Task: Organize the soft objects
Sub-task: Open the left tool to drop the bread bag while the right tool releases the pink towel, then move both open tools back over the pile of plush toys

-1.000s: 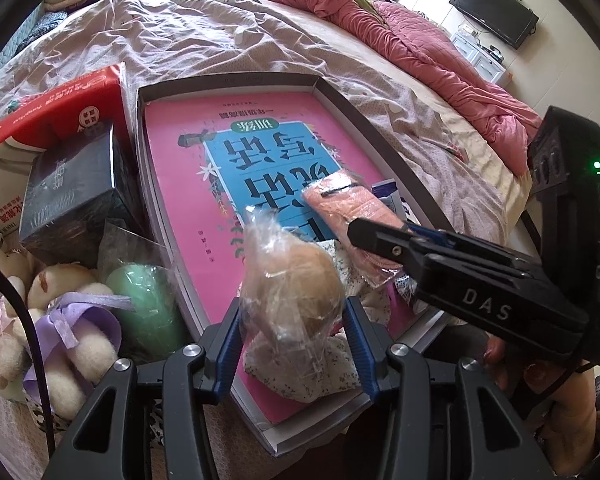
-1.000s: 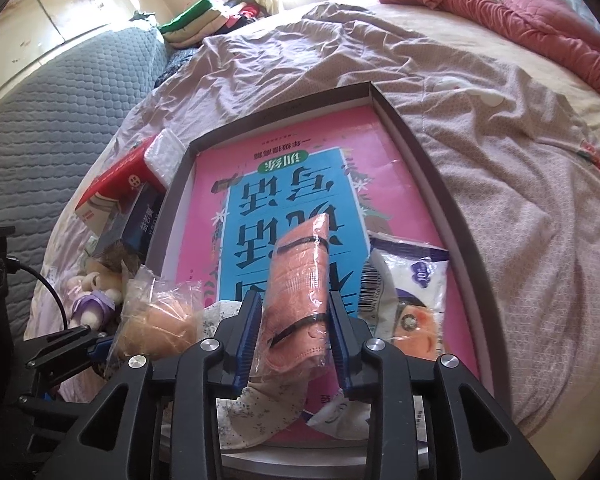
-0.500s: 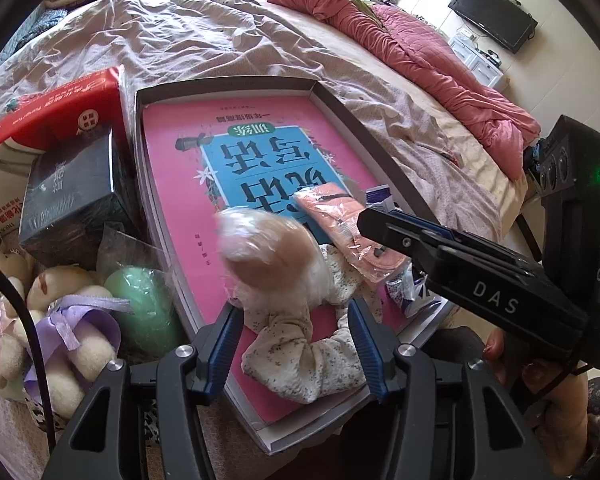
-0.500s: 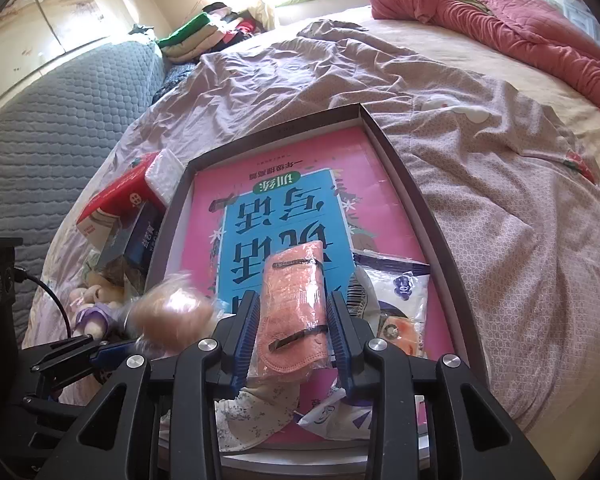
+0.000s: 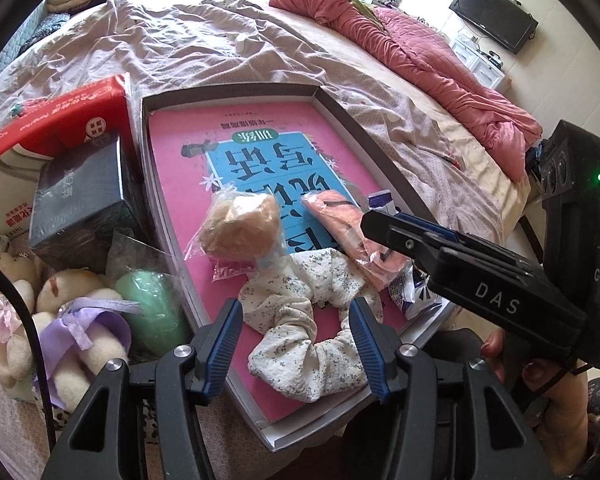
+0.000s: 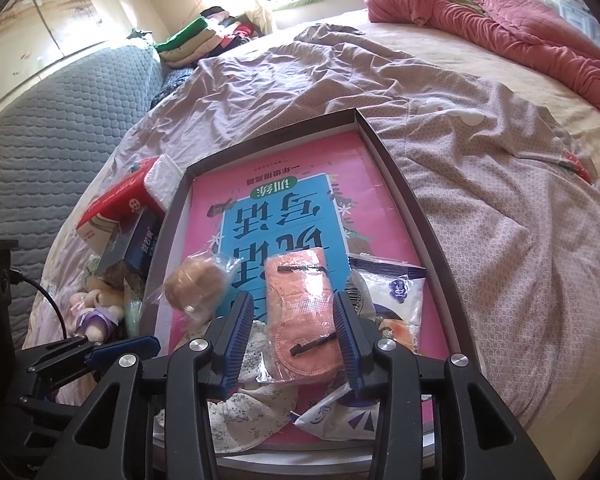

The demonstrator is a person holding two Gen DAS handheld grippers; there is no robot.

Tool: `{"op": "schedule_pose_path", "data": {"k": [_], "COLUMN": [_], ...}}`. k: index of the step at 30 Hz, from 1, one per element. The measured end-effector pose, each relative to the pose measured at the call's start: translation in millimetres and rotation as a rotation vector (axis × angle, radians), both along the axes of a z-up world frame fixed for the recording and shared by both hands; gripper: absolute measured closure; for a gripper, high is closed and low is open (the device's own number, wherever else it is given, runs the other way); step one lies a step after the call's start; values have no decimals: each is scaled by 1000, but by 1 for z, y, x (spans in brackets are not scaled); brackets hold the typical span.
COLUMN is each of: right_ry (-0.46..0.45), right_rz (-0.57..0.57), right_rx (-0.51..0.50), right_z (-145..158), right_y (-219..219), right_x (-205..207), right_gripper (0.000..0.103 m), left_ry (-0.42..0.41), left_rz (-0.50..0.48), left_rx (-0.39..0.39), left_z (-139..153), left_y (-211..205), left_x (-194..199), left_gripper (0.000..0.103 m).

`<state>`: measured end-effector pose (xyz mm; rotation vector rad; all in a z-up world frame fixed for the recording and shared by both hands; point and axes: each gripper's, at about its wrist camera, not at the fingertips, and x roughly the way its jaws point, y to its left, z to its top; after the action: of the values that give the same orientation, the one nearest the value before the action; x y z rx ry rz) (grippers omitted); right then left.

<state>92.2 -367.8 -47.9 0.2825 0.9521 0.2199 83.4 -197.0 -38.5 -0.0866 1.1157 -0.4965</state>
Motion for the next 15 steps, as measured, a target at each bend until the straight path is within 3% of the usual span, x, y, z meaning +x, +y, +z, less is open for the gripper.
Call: {"op": "schedule_pose_path", "data": {"k": [15], "right_ry": [-11], "right_rz": [-24], "right_rx": [-22], "right_z": [3], "right_y": [-2], "right_x": [-4], "right_gripper": [49], "left_ry": [-73], "left_rz": [29], "left_rx": [39], "left_z": [22], "left_y": [7], "left_x": [-10], "left_gripper": [32]}}
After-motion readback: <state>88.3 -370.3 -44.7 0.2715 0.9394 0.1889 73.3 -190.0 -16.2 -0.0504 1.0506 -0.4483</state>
